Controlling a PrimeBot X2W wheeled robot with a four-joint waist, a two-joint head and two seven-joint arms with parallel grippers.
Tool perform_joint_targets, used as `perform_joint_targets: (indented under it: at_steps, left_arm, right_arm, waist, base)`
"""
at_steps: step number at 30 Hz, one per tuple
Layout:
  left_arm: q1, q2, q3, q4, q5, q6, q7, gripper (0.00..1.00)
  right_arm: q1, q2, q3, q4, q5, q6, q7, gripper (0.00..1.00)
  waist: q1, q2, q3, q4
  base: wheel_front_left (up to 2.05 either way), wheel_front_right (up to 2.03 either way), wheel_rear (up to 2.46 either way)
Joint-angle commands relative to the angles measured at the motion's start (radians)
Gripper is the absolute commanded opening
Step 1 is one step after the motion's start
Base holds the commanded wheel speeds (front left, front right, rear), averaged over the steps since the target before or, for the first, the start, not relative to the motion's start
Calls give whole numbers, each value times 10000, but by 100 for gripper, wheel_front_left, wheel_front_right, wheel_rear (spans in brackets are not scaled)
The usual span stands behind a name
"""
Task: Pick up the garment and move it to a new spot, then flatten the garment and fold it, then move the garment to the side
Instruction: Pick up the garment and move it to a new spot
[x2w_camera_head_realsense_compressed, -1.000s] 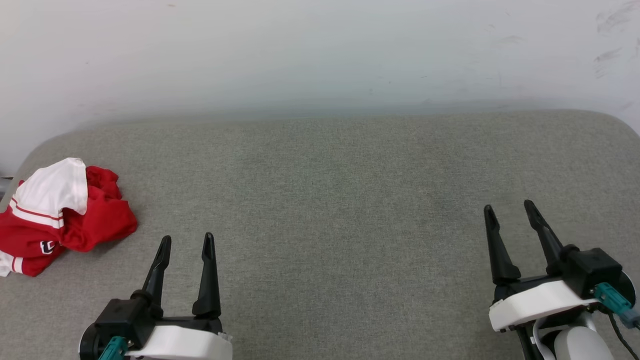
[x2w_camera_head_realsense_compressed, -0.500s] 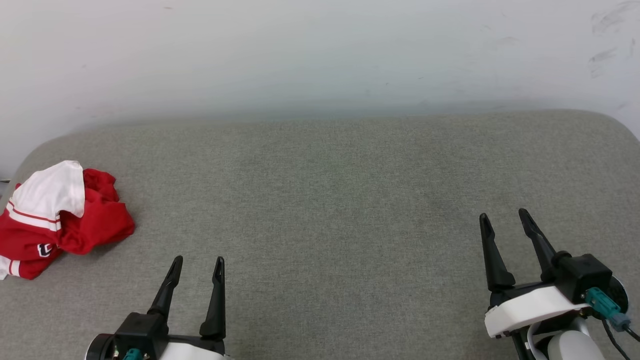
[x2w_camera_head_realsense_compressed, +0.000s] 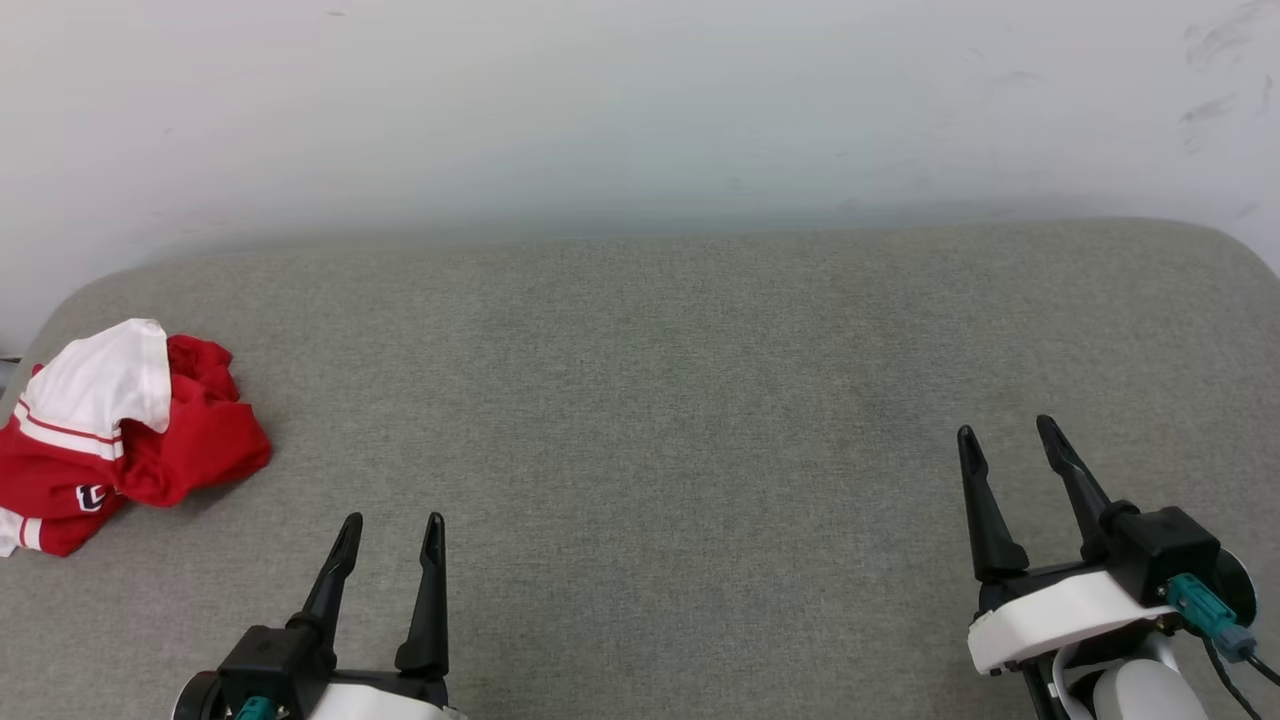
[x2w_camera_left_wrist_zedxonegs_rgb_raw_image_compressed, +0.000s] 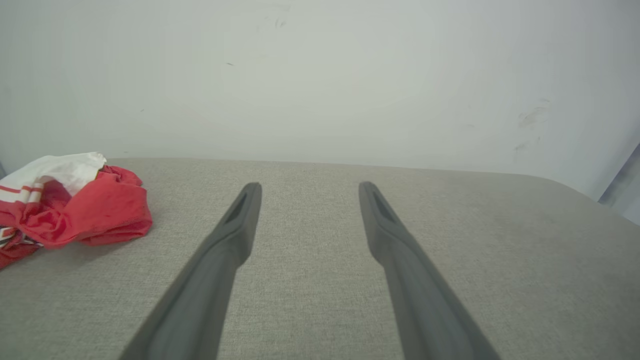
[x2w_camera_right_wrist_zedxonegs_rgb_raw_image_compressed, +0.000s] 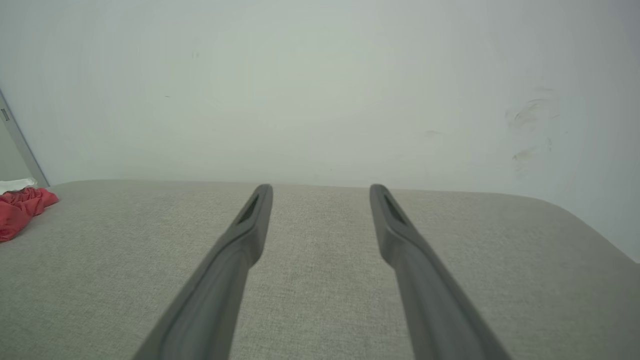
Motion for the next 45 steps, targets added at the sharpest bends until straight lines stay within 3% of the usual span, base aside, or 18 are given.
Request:
perform_joint_targets:
  at_steps: [1, 13, 28, 45]
  left_arm:
    - [-72, -14, -14, 50, -41, -11, -28, 100]
    - [-166, -14, 206, 179, -34, 52, -28, 100]
    - [204, -13, 353, 132, 252, -15, -28, 100]
    - [520, -13, 310, 91, 613, -182, -28, 100]
  right_arm:
    - [-34, 2, 24, -21, 50, -3, -35, 100]
    - [210, 2, 270, 37, 272, -3, -33, 100]
    - [457, 4, 857, 199, 534, -5, -30, 100]
    - [615, 2, 1256, 168, 945, -5, -30, 100]
  waist:
    - [0, 0, 2, 52]
    - [0, 0, -105, 868]
    - [0, 0, -477, 2918]
    - [0, 0, -730, 4547]
  base:
    - [0, 0, 0]
    - [0, 0, 0]
    - [0, 0, 0]
    - [0, 0, 0]
